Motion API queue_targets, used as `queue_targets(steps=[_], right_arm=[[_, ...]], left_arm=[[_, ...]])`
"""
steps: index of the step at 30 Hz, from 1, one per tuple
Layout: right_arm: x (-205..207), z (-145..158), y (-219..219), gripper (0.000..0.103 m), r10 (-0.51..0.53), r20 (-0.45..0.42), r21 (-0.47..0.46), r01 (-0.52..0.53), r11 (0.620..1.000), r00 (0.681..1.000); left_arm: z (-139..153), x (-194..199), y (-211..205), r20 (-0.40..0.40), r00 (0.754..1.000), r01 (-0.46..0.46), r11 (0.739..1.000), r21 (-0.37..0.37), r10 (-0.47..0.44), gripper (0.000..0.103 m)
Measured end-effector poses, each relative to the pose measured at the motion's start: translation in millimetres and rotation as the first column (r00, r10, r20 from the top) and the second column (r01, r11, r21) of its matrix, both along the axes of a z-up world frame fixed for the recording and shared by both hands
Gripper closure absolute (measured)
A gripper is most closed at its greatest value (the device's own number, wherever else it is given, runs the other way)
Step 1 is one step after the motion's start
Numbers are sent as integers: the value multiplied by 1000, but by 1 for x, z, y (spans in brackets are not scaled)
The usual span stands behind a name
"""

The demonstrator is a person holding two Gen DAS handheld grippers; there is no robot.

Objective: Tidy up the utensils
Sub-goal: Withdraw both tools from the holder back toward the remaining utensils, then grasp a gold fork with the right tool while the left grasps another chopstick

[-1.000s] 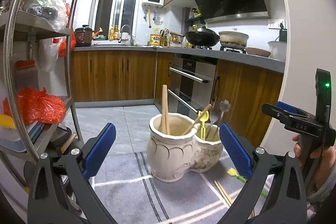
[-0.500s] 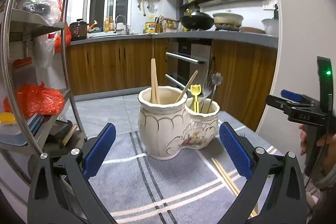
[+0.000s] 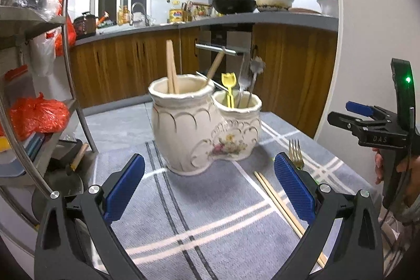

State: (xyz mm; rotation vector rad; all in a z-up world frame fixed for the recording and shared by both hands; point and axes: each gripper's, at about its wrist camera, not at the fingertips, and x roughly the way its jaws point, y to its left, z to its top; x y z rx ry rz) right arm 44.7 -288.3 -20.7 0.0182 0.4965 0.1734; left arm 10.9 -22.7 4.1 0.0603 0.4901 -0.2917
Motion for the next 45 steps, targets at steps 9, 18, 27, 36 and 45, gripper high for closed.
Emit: queue_targets(steps=[9, 18, 27, 36, 45], right_arm=[[1, -14, -2, 5, 9, -56, -18, -10, 1000, 998], [7, -35, 2, 5, 27, -154, -39, -33, 999, 988], [38, -43, 12, 7, 51, -261, -59, -69, 996, 964], [60, -43, 16, 45, 94, -304, -35, -110, 993, 948], [66, -45, 17, 51, 120, -320, -17, -132, 991, 940]], left_arm=[[-18, 1, -11, -67, 997, 35, 999, 19, -34, 6], [-32, 3, -17, -116, 991, 62, 998, 21, -59, 6], [-35, 1, -22, -142, 987, 77, 996, 38, -71, 6], [-48, 9, -49, -276, 961, 61, 995, 85, -36, 6], [-67, 9, -65, -355, 935, 66, 986, 154, -7, 8]])
